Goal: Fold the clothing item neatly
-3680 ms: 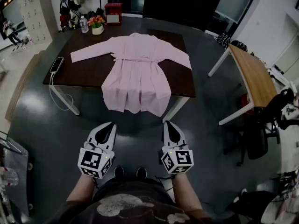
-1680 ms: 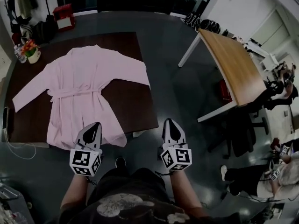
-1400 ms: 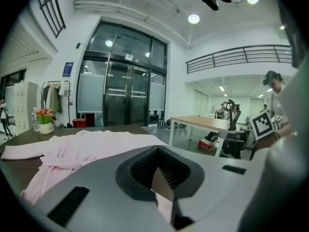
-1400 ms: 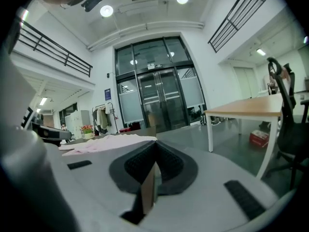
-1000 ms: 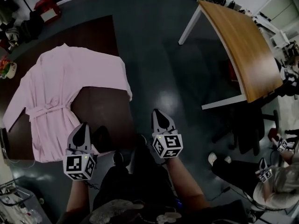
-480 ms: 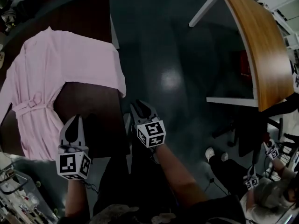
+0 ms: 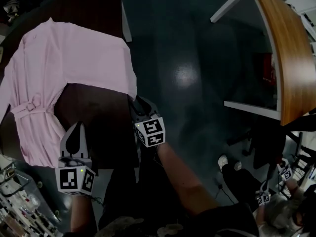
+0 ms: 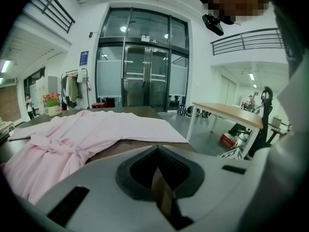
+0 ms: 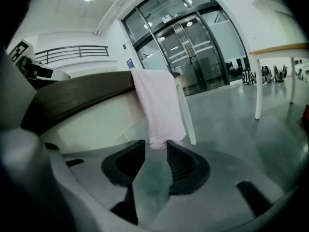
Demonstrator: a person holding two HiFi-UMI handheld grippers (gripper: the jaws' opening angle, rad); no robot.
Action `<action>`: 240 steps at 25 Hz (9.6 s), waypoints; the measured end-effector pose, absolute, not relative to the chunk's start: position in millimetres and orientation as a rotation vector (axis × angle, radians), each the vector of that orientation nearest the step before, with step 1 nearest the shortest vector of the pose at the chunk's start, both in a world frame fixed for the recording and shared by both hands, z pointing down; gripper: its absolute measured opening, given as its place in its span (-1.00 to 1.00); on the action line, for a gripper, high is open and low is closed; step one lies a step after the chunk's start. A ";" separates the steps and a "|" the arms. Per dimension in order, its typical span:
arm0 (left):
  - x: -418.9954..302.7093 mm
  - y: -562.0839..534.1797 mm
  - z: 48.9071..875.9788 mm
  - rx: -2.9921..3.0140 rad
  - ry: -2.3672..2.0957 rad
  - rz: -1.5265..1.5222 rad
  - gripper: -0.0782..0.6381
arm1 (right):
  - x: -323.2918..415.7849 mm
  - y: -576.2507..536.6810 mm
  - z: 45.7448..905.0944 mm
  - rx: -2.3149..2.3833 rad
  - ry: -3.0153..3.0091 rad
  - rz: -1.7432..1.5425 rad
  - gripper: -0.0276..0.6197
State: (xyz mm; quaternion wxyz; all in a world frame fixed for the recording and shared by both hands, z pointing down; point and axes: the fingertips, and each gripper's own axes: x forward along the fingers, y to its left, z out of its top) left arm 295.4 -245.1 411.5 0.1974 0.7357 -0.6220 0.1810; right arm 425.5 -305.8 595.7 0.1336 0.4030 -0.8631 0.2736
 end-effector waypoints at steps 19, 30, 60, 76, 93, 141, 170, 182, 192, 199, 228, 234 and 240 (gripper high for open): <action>244.2 -238.7 355.2 2.013 -1.890 0.400 -0.75 | 507.3 -324.4 513.6 1.420 -2.335 0.581 -0.85; 153.2 -236.7 320.8 2.082 -1.933 0.272 -0.75 | 477.3 -362.5 393.1 1.596 -2.364 0.306 -0.85; 12.9 -217.9 304.8 2.184 -1.872 0.240 -0.75 | 268.4 -330.1 336.7 1.506 -2.463 0.358 -0.85; -81.1 -212.4 301.0 2.189 -1.923 0.297 -0.75 | 193.5 -354.2 301.7 1.564 -2.402 0.191 -0.85; -270.4 -231.1 299.0 2.319 -1.811 0.305 -0.75 | -15.8 -363.4 270.8 1.677 -2.321 0.058 -0.85; -350.2 -238.2 371.7 2.143 -1.765 0.334 -0.75 | -58.5 -344.7 464.8 1.246 -2.001 0.677 -0.85; -373.4 -190.4 368.7 2.048 -1.849 0.311 -0.75 | -223.8 -259.6 443.8 0.619 -2.366 0.620 -0.70; -347.8 -104.4 347.7 1.971 -1.979 0.296 -0.75 | -202.5 -185.4 388.5 0.600 -2.564 0.624 -0.70; -302.0 -6.1 337.4 1.886 -2.062 0.255 -0.75 | -151.7 -109.1 381.3 0.677 -2.643 0.567 -0.71; -315.8 26.3 341.1 1.828 -2.083 0.253 -0.75 | -160.1 -91.0 345.1 0.772 -2.706 0.572 -0.90; -594.4 -60.3 383.5 1.953 -1.901 0.227 -0.75 | -542.8 -121.7 463.4 0.563 -2.334 0.223 -0.79; -602.6 -67.3 387.1 1.946 -1.886 0.210 -0.75 | -543.8 -133.2 486.8 0.563 -2.232 0.198 -0.69; -606.8 -70.8 387.3 1.951 -1.880 0.211 -0.75 | -543.3 -143.0 484.1 0.599 -2.219 0.306 -0.85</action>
